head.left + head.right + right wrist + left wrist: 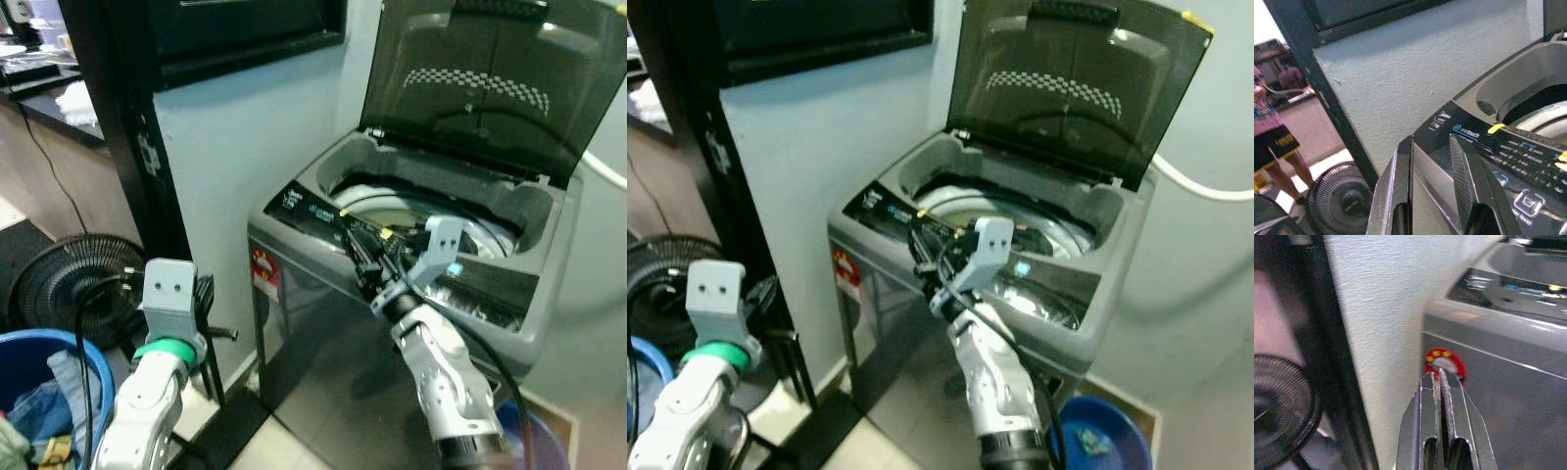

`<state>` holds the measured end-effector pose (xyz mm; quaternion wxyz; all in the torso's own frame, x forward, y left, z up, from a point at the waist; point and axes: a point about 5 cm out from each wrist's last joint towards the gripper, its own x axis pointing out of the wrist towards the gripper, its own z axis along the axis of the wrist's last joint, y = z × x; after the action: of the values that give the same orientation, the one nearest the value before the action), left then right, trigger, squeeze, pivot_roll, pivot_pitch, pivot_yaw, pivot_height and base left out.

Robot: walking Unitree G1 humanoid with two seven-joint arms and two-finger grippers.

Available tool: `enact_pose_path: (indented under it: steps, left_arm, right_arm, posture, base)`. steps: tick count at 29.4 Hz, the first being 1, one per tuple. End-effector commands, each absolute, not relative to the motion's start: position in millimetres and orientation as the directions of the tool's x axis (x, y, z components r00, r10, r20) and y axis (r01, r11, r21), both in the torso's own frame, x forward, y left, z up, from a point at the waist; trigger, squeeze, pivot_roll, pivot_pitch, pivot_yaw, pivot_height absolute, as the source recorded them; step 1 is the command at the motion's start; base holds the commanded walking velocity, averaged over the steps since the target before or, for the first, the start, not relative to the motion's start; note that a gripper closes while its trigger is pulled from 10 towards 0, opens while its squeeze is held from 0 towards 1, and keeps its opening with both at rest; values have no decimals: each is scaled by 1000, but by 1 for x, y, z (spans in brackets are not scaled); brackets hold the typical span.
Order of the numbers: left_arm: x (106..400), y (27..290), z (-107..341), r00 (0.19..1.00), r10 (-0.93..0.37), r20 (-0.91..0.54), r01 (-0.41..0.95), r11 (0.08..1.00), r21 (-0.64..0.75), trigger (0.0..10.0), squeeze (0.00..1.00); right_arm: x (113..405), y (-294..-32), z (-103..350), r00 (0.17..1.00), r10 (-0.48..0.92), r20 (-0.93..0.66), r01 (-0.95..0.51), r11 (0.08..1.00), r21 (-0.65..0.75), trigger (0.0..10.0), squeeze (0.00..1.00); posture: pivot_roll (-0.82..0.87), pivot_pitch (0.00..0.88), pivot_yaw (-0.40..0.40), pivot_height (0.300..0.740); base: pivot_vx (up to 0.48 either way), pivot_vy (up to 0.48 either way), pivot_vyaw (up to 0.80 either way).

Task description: Clothes washing

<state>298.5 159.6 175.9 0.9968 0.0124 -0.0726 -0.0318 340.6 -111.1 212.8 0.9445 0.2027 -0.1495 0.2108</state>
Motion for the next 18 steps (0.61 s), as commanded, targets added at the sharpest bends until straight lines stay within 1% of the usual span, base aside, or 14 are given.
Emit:
enact_pose_path:
  steps: [1,2,4,6,9,11,13,18]
  left_arm:
    - [296,166,171,991,-46,127,41,998,42,10000,0]
    - [296,166,171,991,-46,127,41,998,42,10000,0]
    - [291,166,169,990,-67,123,61,997,57,10000,0]
    - [291,166,169,990,-67,123,61,997,57,10000,0]
    - [279,173,158,995,-34,89,30,999,44,10000,0]
    - [279,174,156,996,-29,83,25,999,44,10000,0]
    - [273,181,148,997,-8,74,4,999,48,10000,0]
    - [268,182,140,999,-16,51,14,999,36,10000,0]
  right_arm:
    - [341,-102,211,859,372,351,-486,806,337,10000,0]
    - [341,-102,211,859,372,351,-486,806,337,10000,0]
    - [338,-98,206,842,421,336,-522,793,313,10000,0]
    - [338,-98,206,842,421,336,-522,793,313,10000,0]
    - [334,-90,196,813,500,298,-570,786,238,10000,0]
    - [333,-90,195,811,506,293,-573,786,231,10000,0]
    - [332,-92,183,827,499,259,-552,807,210,10000,0]
    - [332,-95,178,843,478,247,-529,820,219,10000,0]
  posture:
    - [15,0,-12,740]
    - [15,0,-12,740]
    - [16,0,-13,740]
    - [16,0,-13,740]
    - [15,0,-11,740]
    - [15,0,-11,740]
    - [21,0,-21,740]
    - [16,1,-18,740]
  base:
    - [0,0,794]
    - [0,0,794]
    - [0,0,794]
    - [0,0,794]
    - [0,0,794]
    - [0,0,794]
    - [0,0,794]
    - [0,0,789]
